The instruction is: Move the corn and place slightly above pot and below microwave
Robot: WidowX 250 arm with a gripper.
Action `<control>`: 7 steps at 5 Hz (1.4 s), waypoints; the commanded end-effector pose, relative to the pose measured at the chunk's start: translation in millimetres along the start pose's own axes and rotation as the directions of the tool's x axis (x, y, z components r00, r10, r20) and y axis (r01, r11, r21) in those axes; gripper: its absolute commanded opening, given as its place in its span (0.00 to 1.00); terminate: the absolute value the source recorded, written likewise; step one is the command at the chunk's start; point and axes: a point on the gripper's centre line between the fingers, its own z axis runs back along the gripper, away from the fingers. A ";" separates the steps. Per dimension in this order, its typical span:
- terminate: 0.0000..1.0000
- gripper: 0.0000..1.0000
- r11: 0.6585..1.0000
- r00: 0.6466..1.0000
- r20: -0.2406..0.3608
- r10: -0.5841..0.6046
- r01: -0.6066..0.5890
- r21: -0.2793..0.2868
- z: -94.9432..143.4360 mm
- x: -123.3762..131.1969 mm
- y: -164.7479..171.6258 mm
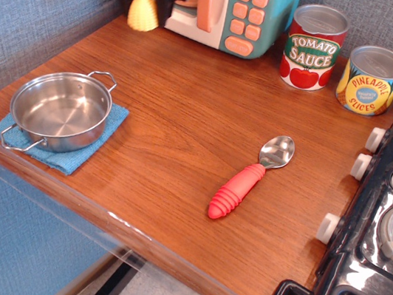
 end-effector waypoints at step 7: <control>0.00 1.00 0.996 0.992 0.097 -0.082 0.085 -0.025 62.9 6.4 12.6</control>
